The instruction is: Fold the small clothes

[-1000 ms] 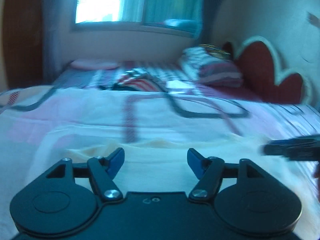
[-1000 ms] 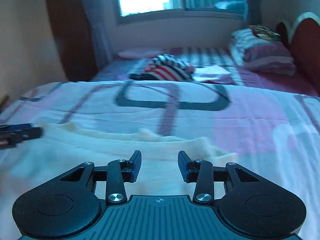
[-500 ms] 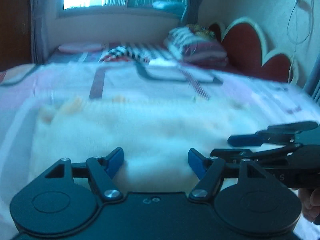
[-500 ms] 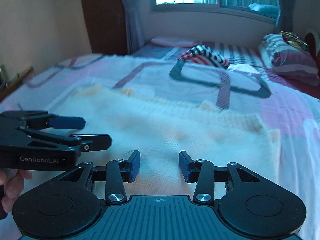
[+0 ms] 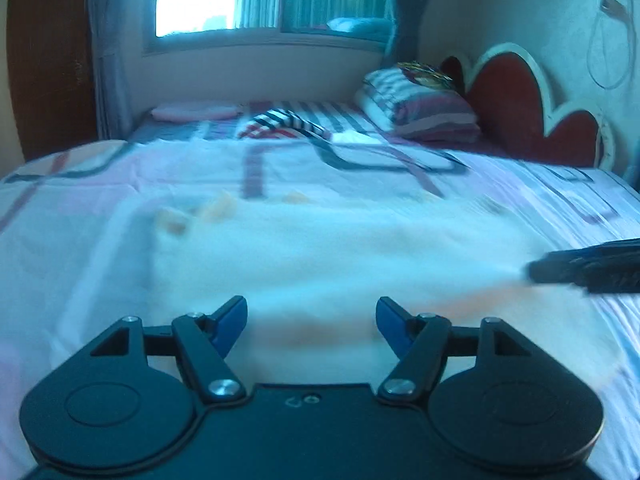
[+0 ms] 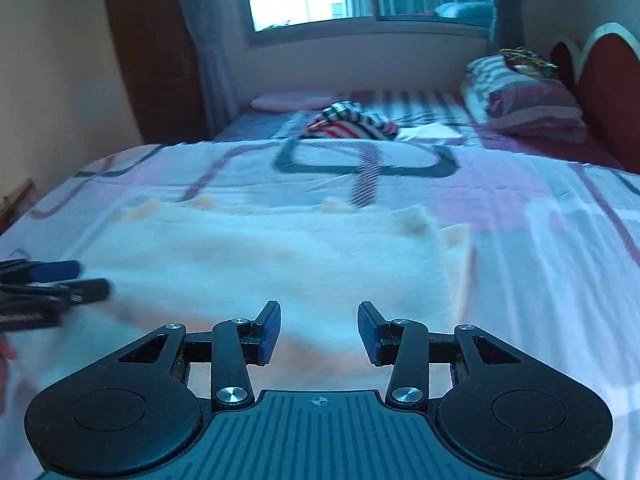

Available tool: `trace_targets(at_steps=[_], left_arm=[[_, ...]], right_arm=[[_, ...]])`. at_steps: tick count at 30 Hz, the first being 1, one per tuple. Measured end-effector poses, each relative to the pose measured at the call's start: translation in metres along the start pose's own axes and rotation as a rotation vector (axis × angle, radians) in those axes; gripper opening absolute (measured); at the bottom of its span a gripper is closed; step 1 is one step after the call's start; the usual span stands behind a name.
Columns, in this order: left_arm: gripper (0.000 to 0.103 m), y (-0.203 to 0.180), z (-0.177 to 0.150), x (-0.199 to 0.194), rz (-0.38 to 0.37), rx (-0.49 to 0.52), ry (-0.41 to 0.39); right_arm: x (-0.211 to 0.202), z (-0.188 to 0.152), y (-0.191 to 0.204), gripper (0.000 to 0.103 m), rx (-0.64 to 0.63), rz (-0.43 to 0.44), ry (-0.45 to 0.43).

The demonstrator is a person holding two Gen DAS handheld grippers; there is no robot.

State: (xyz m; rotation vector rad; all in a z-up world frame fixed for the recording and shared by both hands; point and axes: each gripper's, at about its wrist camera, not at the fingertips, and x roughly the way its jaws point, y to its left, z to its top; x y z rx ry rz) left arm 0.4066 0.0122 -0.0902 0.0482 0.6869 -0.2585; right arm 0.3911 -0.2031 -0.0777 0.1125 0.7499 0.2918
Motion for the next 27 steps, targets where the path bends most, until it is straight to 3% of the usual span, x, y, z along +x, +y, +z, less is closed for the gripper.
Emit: trace_targets(at_steps=[2, 4, 7, 12, 17, 27], left_arm=[[0.069, -0.019, -0.014, -0.007, -0.001, 0.033, 0.009], [0.069, -0.027, -0.031, -0.008, -0.007, 0.014, 0.044], [0.07, -0.03, -0.052, -0.016, 0.028, 0.019, 0.038], [0.069, -0.036, -0.053, -0.04, 0.037, 0.008, -0.017], [0.066, -0.04, -0.056, -0.031, 0.074, -0.009, 0.048], [0.068, -0.038, -0.061, -0.035, 0.089, -0.017, 0.052]], right_arm=[[-0.004, -0.019, 0.025, 0.043, -0.043, 0.026, 0.025], [0.001, -0.042, 0.041, 0.043, -0.079, 0.0, 0.079], [-0.008, -0.067, 0.045, 0.043, -0.089, -0.04, 0.049], [-0.023, -0.065, 0.053, 0.043, -0.06, -0.006, 0.02], [-0.014, -0.072, 0.068, 0.043, -0.075, -0.012, 0.056], [-0.023, -0.075, 0.059, 0.043, -0.042, -0.018, 0.045]])
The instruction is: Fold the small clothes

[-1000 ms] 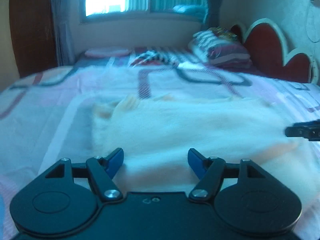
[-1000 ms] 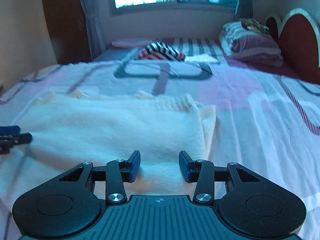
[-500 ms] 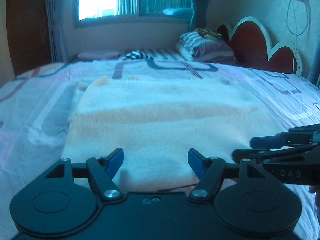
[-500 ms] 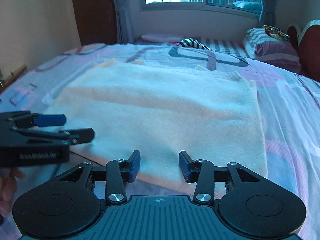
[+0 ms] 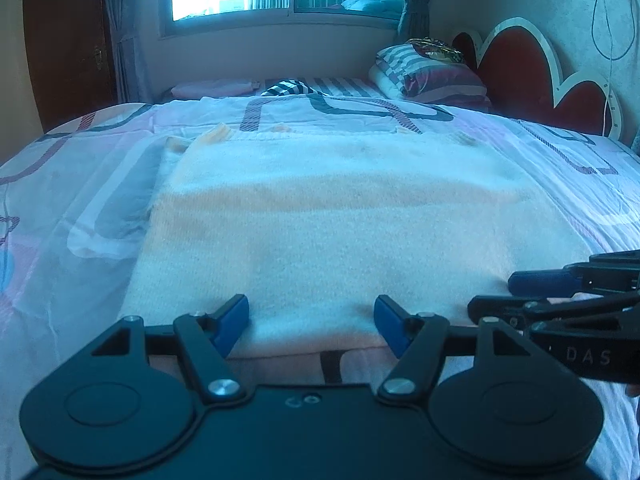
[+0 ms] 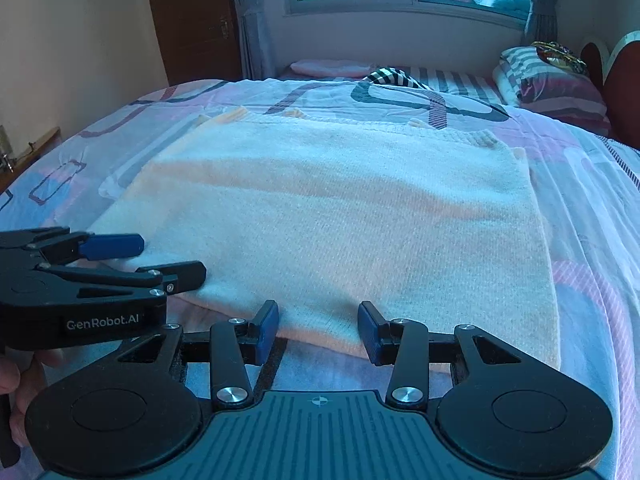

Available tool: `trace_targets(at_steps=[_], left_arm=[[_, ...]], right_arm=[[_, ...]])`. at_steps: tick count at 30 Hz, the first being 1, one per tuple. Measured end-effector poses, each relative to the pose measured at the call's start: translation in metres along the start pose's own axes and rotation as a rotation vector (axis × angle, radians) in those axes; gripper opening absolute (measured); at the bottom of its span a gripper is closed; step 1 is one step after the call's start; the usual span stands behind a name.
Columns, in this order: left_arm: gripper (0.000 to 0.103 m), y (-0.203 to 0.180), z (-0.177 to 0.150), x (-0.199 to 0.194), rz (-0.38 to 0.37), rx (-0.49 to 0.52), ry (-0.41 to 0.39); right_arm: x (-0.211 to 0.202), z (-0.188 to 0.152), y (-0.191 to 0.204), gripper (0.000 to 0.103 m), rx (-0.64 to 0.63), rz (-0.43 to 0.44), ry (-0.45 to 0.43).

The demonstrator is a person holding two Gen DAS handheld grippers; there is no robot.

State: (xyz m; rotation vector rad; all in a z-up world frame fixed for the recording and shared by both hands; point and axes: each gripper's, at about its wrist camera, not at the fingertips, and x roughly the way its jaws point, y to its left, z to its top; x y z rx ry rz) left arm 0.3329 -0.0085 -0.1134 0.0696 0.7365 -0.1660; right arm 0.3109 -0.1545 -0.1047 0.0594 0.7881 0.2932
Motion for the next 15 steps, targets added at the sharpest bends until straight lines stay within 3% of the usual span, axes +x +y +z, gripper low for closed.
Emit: trace_targets(at_steps=[8, 13, 14, 15], left_arm=[[0.069, 0.003, -0.001, 0.002, 0.017, -0.006, 0.004], [0.069, 0.033, -0.006, -0.003, 0.048, -0.064, 0.009], [0.07, 0.041, -0.008, -0.005, 0.047, -0.077, 0.01], [0.07, 0.047, -0.01, -0.006, 0.04, -0.084, 0.014]], right_arm=[[0.008, 0.005, -0.003, 0.043, 0.033, -0.001, 0.021], [-0.015, -0.007, -0.047, 0.042, 0.122, -0.103, 0.016], [-0.022, -0.011, -0.057, 0.039, 0.138, -0.118, 0.015], [-0.028, -0.014, -0.065, 0.027, 0.149, -0.131, 0.016]])
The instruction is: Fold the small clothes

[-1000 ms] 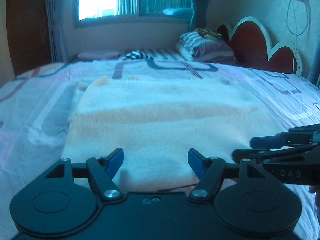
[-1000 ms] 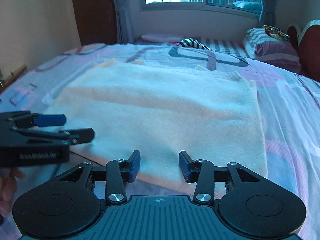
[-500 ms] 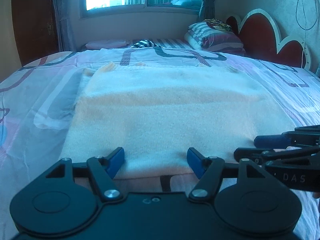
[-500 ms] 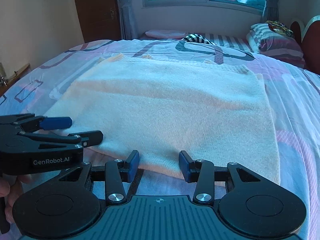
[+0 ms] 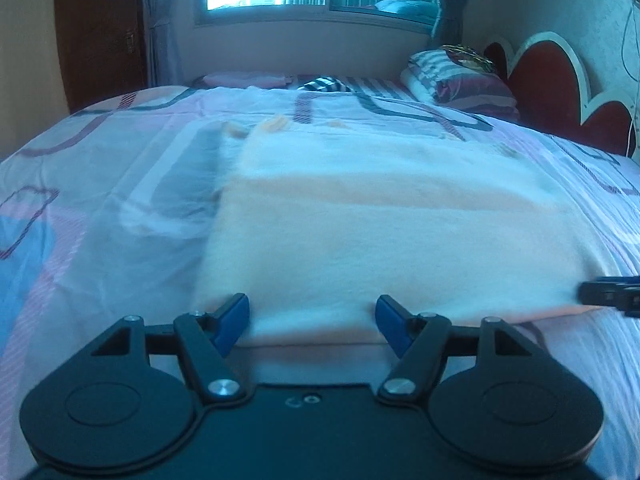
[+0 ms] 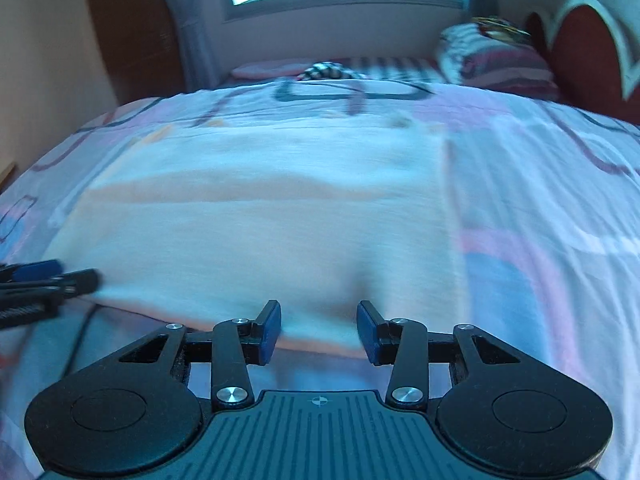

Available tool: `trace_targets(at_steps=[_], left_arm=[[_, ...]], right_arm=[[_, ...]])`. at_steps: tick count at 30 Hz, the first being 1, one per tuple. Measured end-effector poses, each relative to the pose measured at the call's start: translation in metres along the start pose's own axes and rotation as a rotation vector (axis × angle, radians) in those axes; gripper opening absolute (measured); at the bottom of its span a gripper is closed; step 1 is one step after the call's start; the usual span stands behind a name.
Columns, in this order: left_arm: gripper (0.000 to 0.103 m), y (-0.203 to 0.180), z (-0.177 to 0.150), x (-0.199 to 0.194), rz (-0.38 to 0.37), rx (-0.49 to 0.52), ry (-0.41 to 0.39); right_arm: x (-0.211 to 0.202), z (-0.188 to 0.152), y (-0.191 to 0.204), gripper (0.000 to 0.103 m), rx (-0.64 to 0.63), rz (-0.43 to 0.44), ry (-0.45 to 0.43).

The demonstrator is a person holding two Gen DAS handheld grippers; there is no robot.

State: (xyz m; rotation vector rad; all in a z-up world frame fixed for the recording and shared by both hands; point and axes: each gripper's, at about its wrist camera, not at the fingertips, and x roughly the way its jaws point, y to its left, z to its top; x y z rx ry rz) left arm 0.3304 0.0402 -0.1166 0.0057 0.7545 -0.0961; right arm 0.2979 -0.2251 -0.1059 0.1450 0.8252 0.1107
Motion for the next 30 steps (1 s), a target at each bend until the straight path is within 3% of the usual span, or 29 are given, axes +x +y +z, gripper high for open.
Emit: trace_targets(at_steps=[1, 4, 8, 10, 13, 25, 30], left_arm=[[0.067, 0.004, -0.001, -0.001, -0.012, -0.006, 0.004], [0.066, 0.005, 0.002, -0.003, -0.01, -0.013, 0.017], [0.065, 0.003, 0.004, -0.005, 0.014, -0.036, 0.021], [0.066, 0.002, 0.0, -0.002, 0.022, -0.03, 0.024], [0.067, -0.003, 0.001, 0.0, 0.053, -0.01, 0.027], [0.068, -0.003, 0.0, 0.0, 0.055, 0.011, 0.03], [0.066, 0.009, 0.003, -0.017, 0.048, -0.081, 0.104]], right_arm=[[-0.004, -0.002, -0.008, 0.015, 0.011, -0.01, 0.002], [-0.011, -0.004, -0.018, 0.008, 0.031, -0.005, 0.006], [-0.02, 0.0, -0.007, 0.009, -0.012, -0.057, -0.013], [-0.011, -0.003, -0.013, 0.009, -0.008, -0.073, 0.024], [-0.009, -0.005, -0.019, 0.008, -0.004, -0.049, 0.022], [-0.007, -0.002, -0.019, 0.008, -0.028, -0.051, 0.047], [-0.015, 0.006, -0.018, 0.009, -0.032, -0.06, 0.06]])
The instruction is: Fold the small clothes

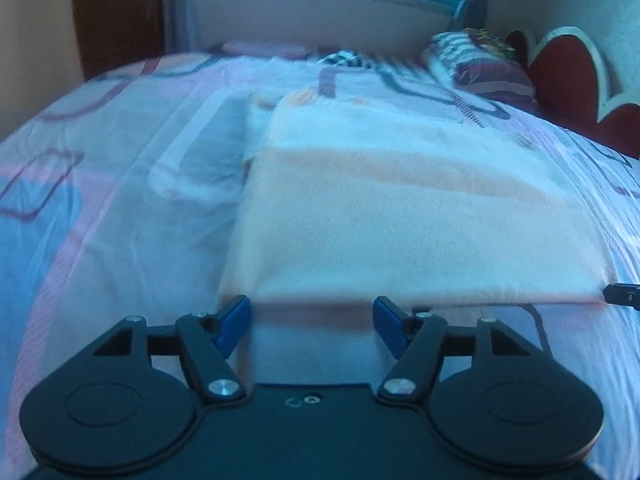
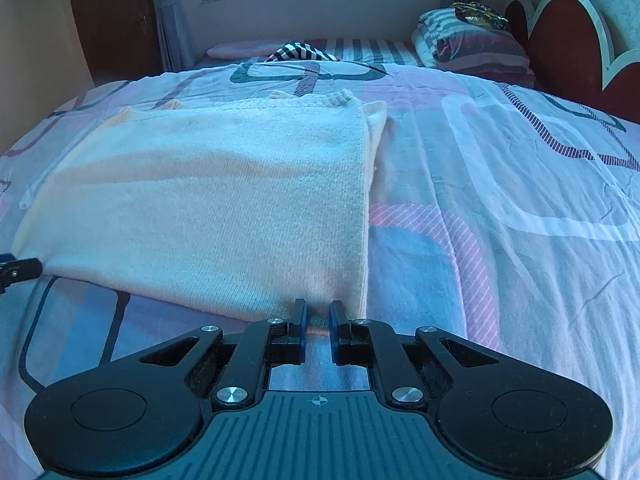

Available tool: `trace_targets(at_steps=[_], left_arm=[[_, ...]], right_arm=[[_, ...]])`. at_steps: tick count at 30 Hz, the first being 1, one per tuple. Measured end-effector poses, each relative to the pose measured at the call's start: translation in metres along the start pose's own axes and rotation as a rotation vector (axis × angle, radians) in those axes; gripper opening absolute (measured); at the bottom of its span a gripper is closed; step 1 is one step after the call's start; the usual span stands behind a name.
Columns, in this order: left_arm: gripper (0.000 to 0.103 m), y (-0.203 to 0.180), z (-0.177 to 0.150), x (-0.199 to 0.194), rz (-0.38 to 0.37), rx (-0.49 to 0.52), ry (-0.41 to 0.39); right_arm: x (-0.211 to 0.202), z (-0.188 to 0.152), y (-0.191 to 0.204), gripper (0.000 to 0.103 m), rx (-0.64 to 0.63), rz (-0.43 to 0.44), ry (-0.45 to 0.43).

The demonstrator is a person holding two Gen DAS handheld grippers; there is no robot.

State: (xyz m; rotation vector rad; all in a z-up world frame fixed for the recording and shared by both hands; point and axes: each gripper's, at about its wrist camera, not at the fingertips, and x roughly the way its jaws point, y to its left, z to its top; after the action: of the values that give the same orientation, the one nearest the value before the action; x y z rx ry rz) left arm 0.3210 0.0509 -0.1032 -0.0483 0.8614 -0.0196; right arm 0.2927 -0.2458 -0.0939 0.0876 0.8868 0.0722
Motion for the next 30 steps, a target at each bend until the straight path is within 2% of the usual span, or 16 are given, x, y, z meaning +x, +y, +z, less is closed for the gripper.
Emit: trace_targets(at_steps=[1, 5, 6, 10, 13, 15, 22, 24, 26, 28, 30], left_arm=[[0.066, 0.005, -0.004, -0.008, 0.001, -0.044, -0.016], [0.06, 0.032, -0.024, -0.015, -0.161, -0.356, -0.016], [0.06, 0.036, -0.029, -0.012, -0.186, -0.43, -0.036], [0.06, 0.052, -0.039, -0.002, -0.244, -0.708, -0.122], [0.058, 0.058, -0.037, 0.012, -0.277, -0.839, -0.164], [0.057, 0.055, -0.033, 0.019, -0.274, -0.879, -0.201], [0.055, 0.047, -0.018, 0.043, -0.247, -0.929, -0.311], [0.045, 0.045, -0.013, 0.047, -0.234, -0.922, -0.308], [0.023, 0.048, -0.011, 0.054, -0.223, -0.943, -0.296], [0.015, 0.054, -0.011, 0.062, -0.244, -0.975, -0.285], [0.014, 0.059, -0.012, 0.066, -0.274, -0.996, -0.288]], right_arm=[[-0.006, 0.0, 0.0, 0.009, 0.0, 0.0, -0.018], [-0.022, 0.008, 0.003, 0.009, 0.025, 0.074, -0.062], [-0.023, 0.011, 0.006, 0.009, 0.031, 0.1, -0.077], [-0.018, 0.03, 0.009, 0.009, 0.117, 0.214, -0.094], [-0.01, 0.045, 0.014, 0.009, 0.127, 0.242, -0.109], [-0.001, 0.054, 0.019, 0.009, 0.119, 0.259, -0.111], [0.042, 0.073, 0.034, 0.009, 0.103, 0.319, -0.109], [0.055, 0.08, 0.041, 0.009, 0.099, 0.336, -0.11], [0.064, 0.088, 0.048, 0.009, 0.096, 0.354, -0.118], [0.071, 0.094, 0.056, 0.009, 0.084, 0.365, -0.123], [0.081, 0.099, 0.063, 0.009, 0.067, 0.368, -0.119]])
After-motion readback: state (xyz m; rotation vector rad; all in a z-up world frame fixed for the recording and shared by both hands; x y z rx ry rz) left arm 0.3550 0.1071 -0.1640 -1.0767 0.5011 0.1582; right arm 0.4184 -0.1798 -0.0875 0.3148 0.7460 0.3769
